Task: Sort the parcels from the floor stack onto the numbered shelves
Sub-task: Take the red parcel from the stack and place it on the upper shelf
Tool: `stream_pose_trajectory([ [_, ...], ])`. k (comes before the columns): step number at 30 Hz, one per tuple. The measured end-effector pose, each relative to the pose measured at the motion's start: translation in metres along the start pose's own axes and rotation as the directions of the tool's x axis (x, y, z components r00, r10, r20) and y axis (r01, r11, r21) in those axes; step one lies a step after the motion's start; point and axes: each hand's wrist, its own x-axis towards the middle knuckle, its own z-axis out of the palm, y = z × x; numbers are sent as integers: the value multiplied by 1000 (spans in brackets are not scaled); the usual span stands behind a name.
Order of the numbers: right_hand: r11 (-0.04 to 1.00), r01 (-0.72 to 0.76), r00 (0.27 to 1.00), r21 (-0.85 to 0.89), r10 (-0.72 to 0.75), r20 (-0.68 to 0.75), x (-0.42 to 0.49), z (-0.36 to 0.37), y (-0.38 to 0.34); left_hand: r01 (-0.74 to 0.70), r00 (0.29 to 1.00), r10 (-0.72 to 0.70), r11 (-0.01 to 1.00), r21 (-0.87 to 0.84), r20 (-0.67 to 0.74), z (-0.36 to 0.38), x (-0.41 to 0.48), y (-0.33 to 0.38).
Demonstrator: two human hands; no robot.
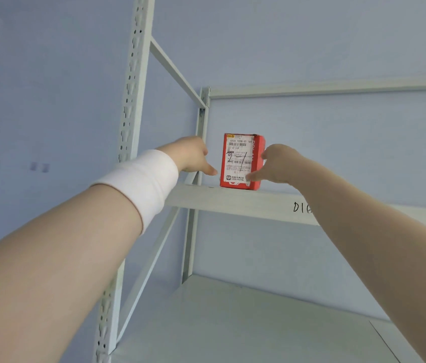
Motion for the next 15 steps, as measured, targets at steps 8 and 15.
stream_pose_trajectory([
  [8, 993, 118, 993, -30, -118, -8, -63, 39, -33, -63, 993, 69, 995, 74, -93, 15, -88, -30],
  [15, 982, 188, 967, -17, -182, 180, -154, 113, -36, 109, 989, -123, 981, 158, 81, 69, -202, -76],
])
